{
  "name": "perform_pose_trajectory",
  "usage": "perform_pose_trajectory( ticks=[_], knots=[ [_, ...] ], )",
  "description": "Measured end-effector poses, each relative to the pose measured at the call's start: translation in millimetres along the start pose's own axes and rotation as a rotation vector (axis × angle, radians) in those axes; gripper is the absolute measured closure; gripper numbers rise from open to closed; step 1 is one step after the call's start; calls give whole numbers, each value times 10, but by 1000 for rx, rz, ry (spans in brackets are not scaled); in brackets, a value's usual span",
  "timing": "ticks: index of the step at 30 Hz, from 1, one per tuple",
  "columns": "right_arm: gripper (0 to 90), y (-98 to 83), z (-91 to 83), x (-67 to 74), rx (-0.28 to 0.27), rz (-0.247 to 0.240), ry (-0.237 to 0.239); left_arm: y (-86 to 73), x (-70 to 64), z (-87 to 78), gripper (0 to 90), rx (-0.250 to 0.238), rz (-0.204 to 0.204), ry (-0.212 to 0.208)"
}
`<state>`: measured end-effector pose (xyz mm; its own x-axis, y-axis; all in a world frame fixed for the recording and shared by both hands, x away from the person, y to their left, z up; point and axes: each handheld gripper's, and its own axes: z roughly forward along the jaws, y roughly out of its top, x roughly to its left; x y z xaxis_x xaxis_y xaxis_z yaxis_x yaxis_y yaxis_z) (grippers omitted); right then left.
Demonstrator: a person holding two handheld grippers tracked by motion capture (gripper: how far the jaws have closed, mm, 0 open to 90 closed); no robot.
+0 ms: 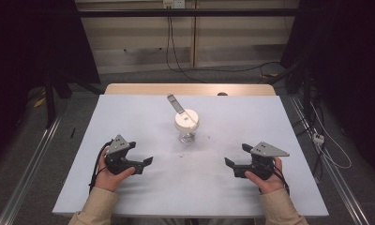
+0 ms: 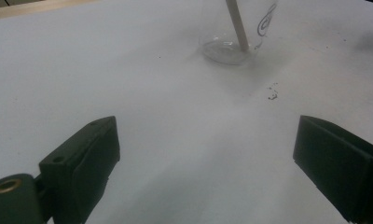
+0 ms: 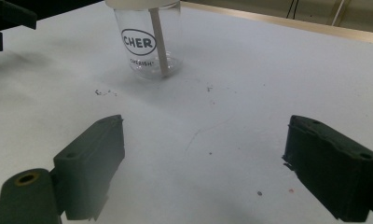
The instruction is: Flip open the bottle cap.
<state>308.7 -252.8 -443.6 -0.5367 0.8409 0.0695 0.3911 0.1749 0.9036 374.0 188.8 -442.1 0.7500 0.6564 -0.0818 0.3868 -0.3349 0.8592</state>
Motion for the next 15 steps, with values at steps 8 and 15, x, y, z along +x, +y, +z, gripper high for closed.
perform_pose_trajectory(
  ticks=[8, 15],
  knots=[
    [121, -64, -51, -17, 6, -3, -11, -22, 49, -69, 68, -10, -6, 15],
    [121, -98, -56, -41, 14, 3, -15, -31, 68, -116, 68, -10, -17, 31]
  ],
)
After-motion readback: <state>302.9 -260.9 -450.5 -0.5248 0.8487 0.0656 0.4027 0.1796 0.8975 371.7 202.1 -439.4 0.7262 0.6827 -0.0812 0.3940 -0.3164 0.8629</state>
